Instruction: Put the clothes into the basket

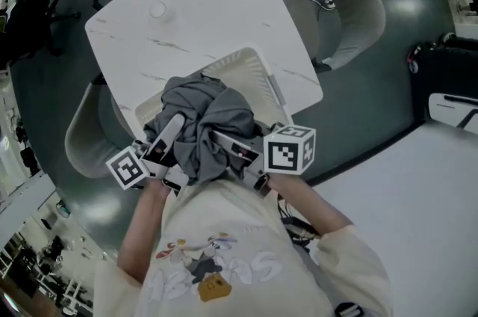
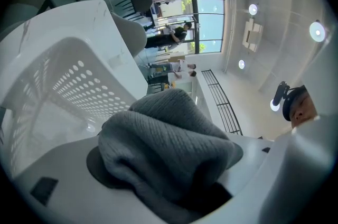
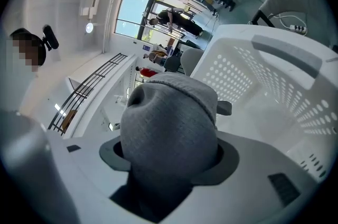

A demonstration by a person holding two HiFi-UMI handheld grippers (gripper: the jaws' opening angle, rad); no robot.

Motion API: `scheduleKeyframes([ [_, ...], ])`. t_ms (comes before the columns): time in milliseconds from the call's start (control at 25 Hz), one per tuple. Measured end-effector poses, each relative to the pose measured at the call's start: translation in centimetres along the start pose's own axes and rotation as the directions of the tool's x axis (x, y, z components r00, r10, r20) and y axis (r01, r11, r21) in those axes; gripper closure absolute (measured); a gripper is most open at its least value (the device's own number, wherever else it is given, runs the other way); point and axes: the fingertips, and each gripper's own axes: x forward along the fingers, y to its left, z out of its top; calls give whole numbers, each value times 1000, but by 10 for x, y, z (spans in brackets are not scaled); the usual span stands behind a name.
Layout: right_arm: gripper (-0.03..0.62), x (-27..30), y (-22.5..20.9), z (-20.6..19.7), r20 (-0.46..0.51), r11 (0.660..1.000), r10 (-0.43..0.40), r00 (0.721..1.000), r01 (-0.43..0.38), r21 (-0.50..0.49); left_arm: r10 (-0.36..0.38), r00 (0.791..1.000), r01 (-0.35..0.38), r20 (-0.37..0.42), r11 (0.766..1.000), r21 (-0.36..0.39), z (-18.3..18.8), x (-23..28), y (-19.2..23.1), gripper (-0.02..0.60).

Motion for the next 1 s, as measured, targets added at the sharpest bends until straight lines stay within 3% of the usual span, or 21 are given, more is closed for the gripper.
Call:
scheduleKeyframes([
  [480, 318, 16, -53, 3, -81, 991, -132, 988, 131, -24, 128, 991, -130, 47, 991, 33, 1, 12, 52, 233],
  [760, 322, 19, -77, 4, -113, 984, -180, 977, 179, -22, 226, 970, -232, 88, 970, 71, -1, 15, 75, 236],
  [1000, 327, 20, -83, 11, -147, 979, -204, 968, 204, -13, 210, 971, -219, 116, 973, 72, 3, 26, 75, 241],
])
